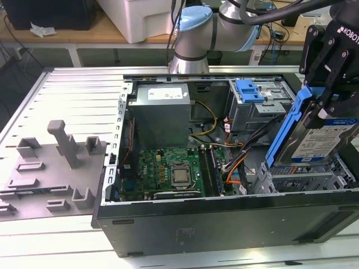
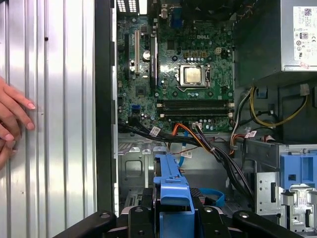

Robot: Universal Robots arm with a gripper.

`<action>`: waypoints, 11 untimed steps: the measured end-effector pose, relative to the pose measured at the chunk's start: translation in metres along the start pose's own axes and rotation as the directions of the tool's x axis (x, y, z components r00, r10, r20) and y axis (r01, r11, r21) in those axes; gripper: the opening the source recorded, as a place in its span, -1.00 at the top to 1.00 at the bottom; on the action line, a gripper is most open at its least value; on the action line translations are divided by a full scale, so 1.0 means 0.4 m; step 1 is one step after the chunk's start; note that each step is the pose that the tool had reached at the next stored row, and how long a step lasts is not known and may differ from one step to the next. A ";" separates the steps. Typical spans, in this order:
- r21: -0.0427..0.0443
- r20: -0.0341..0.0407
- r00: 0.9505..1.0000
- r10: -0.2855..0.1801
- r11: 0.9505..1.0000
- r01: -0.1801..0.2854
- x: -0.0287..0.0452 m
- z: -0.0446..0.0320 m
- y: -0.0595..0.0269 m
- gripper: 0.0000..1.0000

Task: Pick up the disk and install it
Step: 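Insert the disk into the insertion slot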

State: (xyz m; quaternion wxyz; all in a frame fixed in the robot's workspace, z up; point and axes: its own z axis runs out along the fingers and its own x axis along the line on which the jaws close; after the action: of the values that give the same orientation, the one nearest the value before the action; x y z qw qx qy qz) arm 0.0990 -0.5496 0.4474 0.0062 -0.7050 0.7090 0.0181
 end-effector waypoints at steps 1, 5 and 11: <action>0.000 0.000 1.000 0.000 1.000 0.000 0.000 0.000 0.000 0.26; 0.000 0.000 1.000 0.000 1.000 0.000 0.000 0.003 0.000 0.26; 0.000 0.000 1.000 0.000 1.000 0.000 0.001 0.008 -0.001 0.26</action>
State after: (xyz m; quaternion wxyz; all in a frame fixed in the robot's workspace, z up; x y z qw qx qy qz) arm 0.0992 -0.5498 0.4443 0.0062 -0.7050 0.7090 0.0181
